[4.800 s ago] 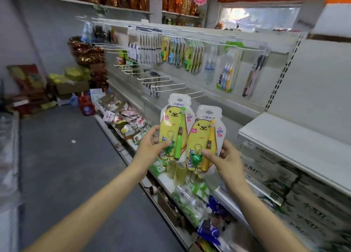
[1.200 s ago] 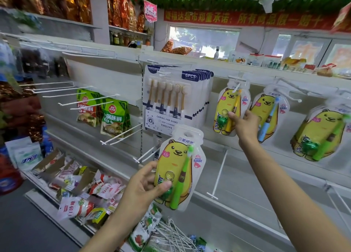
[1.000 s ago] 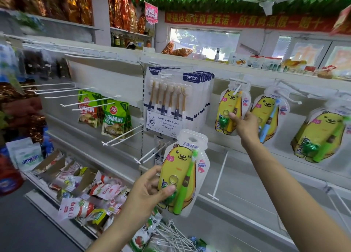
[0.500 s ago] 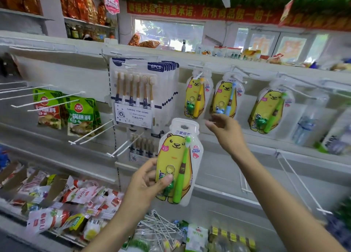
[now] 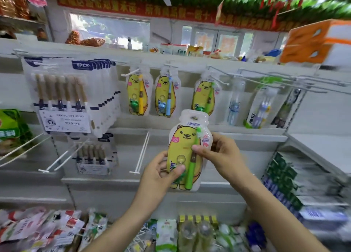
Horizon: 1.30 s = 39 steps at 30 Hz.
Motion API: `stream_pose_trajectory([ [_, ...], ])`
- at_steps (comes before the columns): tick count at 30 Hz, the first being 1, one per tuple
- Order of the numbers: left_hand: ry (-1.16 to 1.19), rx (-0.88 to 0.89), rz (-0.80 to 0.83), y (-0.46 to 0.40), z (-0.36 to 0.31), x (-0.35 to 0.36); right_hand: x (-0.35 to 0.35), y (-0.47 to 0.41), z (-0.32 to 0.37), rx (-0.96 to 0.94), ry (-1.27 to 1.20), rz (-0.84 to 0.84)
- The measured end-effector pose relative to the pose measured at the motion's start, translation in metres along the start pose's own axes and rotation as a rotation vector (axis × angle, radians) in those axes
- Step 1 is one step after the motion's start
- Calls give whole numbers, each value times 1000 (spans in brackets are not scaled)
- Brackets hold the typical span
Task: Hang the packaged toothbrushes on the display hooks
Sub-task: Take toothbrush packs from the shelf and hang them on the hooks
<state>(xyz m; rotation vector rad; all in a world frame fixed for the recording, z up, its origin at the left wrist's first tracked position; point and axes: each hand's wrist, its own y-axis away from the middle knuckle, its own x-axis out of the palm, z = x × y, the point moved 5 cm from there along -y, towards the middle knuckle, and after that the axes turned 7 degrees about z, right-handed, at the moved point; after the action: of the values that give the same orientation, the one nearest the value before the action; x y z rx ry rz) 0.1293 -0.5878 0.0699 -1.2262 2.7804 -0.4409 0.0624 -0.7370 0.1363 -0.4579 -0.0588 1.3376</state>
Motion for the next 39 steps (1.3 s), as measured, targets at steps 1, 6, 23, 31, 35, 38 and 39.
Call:
stream_pose_trajectory([
  [1,-22,6,24,-4,0,7,-9,2,0,-6,8,-28],
  [6,-84,-18,123,-21,11,29,-52,4,2,-12,33,-155],
  [23,-192,113,21,-84,6,52,-106,-43,8,-170,-19,-202],
  [31,-158,94,-14,-110,13,49,-113,-77,-5,-170,-24,-165],
  [35,-187,78,-32,-132,18,45,-118,-99,-17,-156,-6,-168],
  [38,-195,60,-39,-154,25,44,-126,-119,-27,-126,-1,-179],
  [39,-201,57,-46,-162,28,43,-129,-126,-30,-117,15,-183],
])
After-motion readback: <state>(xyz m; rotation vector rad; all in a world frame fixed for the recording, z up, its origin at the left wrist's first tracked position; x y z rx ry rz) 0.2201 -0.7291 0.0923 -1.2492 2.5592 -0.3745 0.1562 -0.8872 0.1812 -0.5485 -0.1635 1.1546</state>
